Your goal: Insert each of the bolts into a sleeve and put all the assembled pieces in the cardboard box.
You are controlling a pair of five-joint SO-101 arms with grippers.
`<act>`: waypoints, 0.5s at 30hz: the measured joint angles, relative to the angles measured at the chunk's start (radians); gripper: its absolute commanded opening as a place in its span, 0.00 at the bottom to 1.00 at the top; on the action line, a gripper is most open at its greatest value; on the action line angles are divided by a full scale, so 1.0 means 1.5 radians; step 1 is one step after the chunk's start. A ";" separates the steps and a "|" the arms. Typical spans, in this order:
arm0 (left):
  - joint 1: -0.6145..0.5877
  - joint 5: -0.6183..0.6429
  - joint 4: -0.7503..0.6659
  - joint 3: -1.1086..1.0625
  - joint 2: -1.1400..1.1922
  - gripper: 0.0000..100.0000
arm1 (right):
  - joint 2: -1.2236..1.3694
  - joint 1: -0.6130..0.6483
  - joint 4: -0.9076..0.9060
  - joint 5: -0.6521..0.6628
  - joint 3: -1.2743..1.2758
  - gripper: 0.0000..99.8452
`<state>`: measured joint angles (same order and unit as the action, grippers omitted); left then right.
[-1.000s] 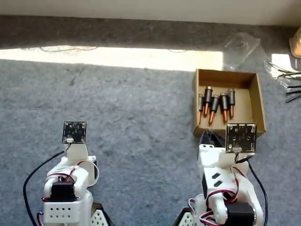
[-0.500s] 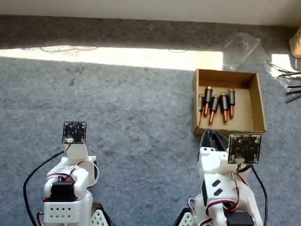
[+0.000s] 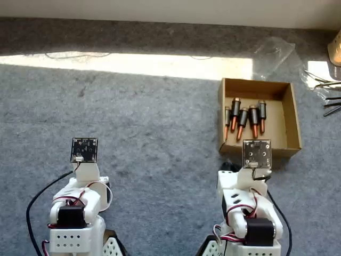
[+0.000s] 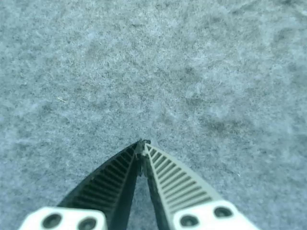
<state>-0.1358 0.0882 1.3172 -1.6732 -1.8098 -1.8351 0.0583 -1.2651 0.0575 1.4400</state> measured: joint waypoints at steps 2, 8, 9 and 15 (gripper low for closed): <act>0.000 0.000 0.000 0.000 0.000 0.01 | 0.000 0.000 0.000 0.000 0.024 0.00; 0.000 0.000 0.000 0.000 0.000 0.01 | 0.000 0.000 0.000 0.000 0.076 0.00; 0.000 0.000 0.000 0.000 0.000 0.01 | 0.000 0.000 0.000 0.000 0.086 0.00; 0.000 0.000 0.000 0.000 0.000 0.01 | 0.000 -0.001 0.001 0.000 0.131 0.00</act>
<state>-0.1358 0.0882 1.3172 -1.6732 -1.8098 -1.8351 0.0568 -1.2635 0.0575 1.6364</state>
